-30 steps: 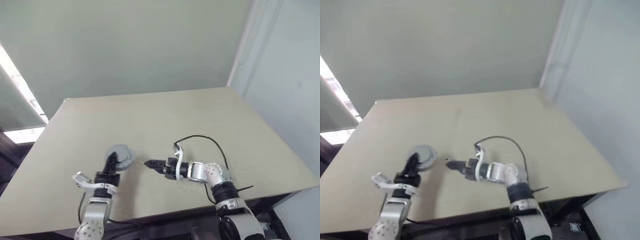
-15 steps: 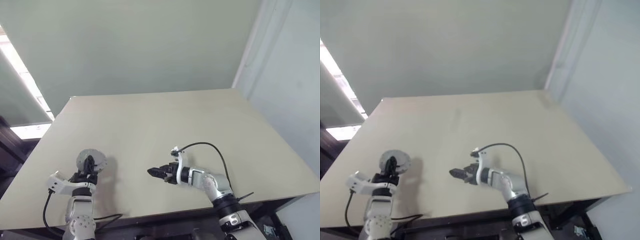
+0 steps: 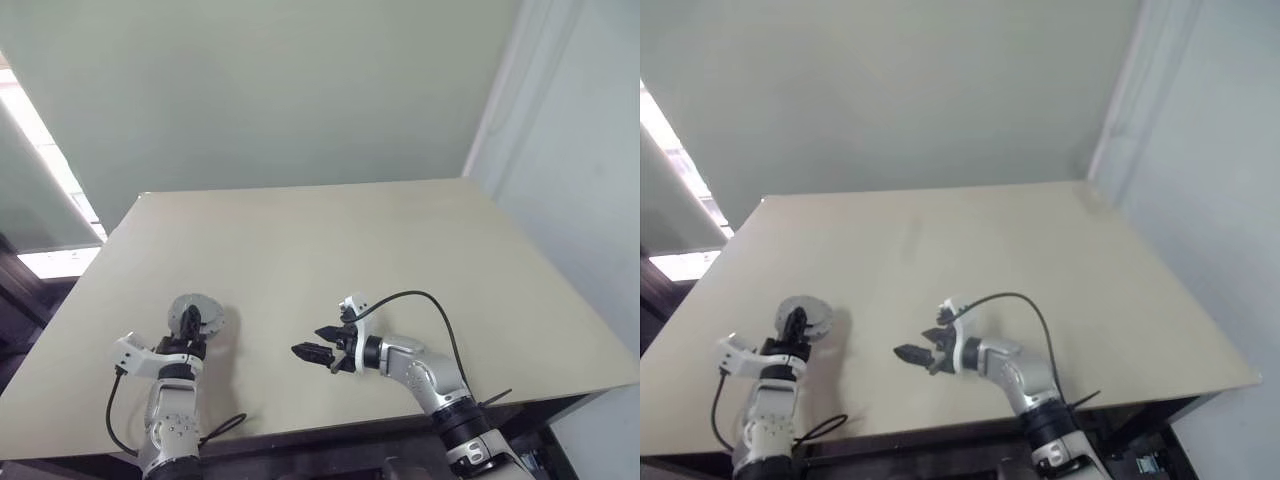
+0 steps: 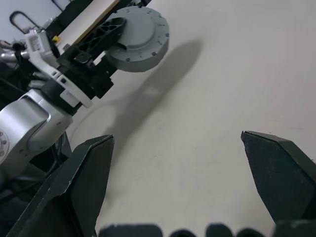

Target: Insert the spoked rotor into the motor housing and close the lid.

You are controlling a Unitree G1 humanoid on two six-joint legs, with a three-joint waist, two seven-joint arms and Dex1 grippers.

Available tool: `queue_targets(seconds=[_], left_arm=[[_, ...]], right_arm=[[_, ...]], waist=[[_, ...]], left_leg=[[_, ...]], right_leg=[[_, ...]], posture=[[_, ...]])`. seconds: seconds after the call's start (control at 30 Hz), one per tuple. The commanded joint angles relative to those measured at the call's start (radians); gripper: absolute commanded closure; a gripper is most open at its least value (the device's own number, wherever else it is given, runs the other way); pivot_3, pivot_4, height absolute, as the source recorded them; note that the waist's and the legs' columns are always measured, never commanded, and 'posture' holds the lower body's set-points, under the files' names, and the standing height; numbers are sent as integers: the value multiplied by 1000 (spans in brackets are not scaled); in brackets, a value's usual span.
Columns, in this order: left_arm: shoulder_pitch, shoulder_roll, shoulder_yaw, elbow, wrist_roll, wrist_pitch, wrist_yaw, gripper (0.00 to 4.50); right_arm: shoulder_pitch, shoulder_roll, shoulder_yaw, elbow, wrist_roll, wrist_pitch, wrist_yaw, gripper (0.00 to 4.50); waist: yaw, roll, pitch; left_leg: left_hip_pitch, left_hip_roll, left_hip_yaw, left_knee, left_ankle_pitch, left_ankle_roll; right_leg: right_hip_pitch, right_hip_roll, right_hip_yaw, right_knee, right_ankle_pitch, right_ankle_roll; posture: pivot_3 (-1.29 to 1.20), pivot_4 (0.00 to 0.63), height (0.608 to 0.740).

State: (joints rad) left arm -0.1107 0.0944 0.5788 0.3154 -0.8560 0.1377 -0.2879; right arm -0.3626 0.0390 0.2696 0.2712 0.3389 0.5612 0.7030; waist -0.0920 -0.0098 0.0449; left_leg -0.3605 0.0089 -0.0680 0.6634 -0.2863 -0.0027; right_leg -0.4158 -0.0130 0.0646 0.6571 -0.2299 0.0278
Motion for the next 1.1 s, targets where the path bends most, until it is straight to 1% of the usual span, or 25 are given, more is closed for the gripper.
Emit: queue_targets(seconds=[0.03, 0.3, 0.4, 0.53, 0.6, 0.67, 0.7, 0.77, 0.83, 0.87, 1.0, 1.1], left_arm=[[-33, 4, 9, -26, -35, 30, -13, 2489], [-27, 12, 16, -5, 45, -24, 25, 2489], [-9, 20, 10, -25, 52, -5, 28, 2489], [15, 25, -21, -46, 44, 54, -8, 2489], [9, 22, -20, -32, 73, 20, 10, 2489], [-1, 21, -21, -13, 119, -29, 33, 1764], [-5, 25, -23, -2, 138, -42, 42, 1542], [-13, 28, -20, 12, 155, -59, 49, 875], [-22, 30, -13, 15, 144, -54, 39, 234], [-11, 46, -27, -6, 112, 16, 6, 59], [-7, 43, -38, -25, 127, 0, -26, 59], [-8, 46, -21, -21, 158, -31, 15, 59]], right_arm=[[-8, 0, 7, -46, -6, -31, 14, 0], [-15, -3, 10, -39, -14, -35, 5, 0], [-18, -2, 11, -29, -20, -38, 3, 0], [-22, 3, 9, -18, -25, -41, 1, 0], [-25, 5, 8, -13, -26, -43, 1, 0], [-27, 6, 6, -12, -24, -42, 0, 0], [-27, 6, 5, -13, -24, -41, 0, 0], [-26, 5, 4, -14, -24, -40, 1, 0], [-26, 3, 2, -14, -24, -40, 1, 0], [-26, 3, 2, -13, -24, -40, 1, 0], [-28, 3, 2, -11, -25, -42, 2, 0], [-29, 4, 3, -12, -24, -42, 2, 0]], waist=[[1, 0, 0], [10, -1, 0], [12, -1, 0], [12, -1, 0], [13, -1, 0], [16, -1, 0], [17, -1, 0], [19, -1, 0], [21, -1, 0], [22, -1, 0], [22, -1, 0], [21, -1, 0]], left_leg=[[0, 0, 0, 0, 0, 0], [0, 0, 0, 1, 0, 0], [1, 0, 0, 1, 0, 0], [1, 0, 0, 1, 0, 0], [2, 0, 0, 1, 0, 0], [2, 0, 0, 1, 0, 0], [2, 0, 0, 1, 0, 0], [3, 0, 0, 1, 0, 0], [3, 0, 0, 1, 0, 0], [3, 0, -1, 2, 0, 0], [3, -1, -1, 2, 0, 0], [3, -1, -1, 2, 0, 0]], right_leg=[[0, 0, 0, 0, 0, 0], [1, 0, 0, 0, 0, 0], [1, 0, 0, 0, 0, 0], [1, 0, 0, 0, 0, 0], [2, 0, 0, 0, 0, 0], [2, 0, 0, 0, 0, 0], [3, 0, 0, 0, 0, 0], [3, 0, 0, 0, 0, 0], [3, 0, 0, 0, 0, 0], [3, 0, -1, 0, 0, 0], [4, -1, -1, 0, 0, 0], [4, -1, -1, 0, 1, 1]], posture=[[0, 0, 740], [0, 0, 740], [0, 0, 740], [0, 0, 740], [0, 0, 740], [0, 0, 740], [0, 0, 740], [0, 0, 740], [0, 0, 740], [0, 0, 740], [0, 0, 740], [0, 0, 740]])
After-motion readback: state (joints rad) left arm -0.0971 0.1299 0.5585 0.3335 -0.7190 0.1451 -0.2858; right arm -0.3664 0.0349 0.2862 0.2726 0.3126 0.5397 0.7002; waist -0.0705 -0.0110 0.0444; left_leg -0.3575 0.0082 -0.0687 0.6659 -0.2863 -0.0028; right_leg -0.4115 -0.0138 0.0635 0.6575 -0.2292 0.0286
